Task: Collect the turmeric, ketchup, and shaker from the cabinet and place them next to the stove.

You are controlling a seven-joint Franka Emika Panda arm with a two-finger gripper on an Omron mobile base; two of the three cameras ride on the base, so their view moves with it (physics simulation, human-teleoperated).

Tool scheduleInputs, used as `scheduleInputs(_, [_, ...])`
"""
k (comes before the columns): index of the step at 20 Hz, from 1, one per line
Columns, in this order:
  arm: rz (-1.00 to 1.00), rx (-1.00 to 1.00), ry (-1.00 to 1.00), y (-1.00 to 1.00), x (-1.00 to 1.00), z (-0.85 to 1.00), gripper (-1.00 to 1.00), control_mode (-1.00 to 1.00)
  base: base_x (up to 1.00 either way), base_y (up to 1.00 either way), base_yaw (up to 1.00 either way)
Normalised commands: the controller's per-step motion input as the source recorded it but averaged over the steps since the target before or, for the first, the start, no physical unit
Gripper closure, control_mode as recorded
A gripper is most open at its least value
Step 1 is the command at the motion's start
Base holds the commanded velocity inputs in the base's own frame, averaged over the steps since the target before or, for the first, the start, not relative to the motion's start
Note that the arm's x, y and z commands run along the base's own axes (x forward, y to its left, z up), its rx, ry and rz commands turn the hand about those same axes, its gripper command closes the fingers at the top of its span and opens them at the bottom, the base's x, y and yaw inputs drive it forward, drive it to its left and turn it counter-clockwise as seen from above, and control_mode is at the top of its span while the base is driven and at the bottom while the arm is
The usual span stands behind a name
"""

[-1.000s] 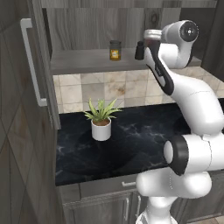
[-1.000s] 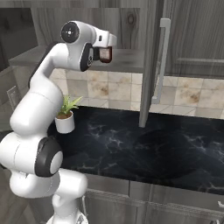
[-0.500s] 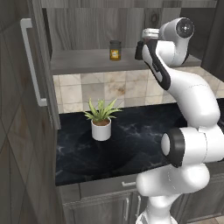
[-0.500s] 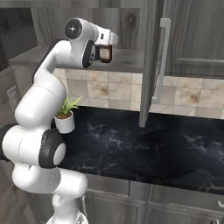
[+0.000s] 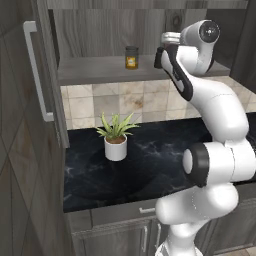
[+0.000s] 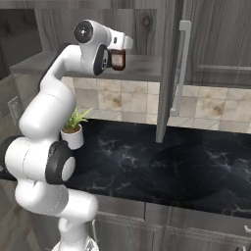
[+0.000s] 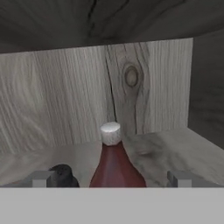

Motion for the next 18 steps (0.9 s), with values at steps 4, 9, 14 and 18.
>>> scheduleInputs(4, [0.00,0.00,0.00,0.00,0.22,0.00,-1.00,-1.00,0.00,0.00,0.00])
scheduleInputs(9, [0.00,0.00,0.00,0.00,0.16,0.00,-1.00,-1.00,0.00,0.00,0.00])
scheduleInputs(14, [0.00,0.00,0.00,-0.02,0.12,-0.02,-1.00,-1.00,0.00,0.00,0.00])
scheduleInputs(18, [0.00,0.00,0.00,-0.02,0.12,-0.04,-1.00,-1.00,0.00,0.00,0.00])
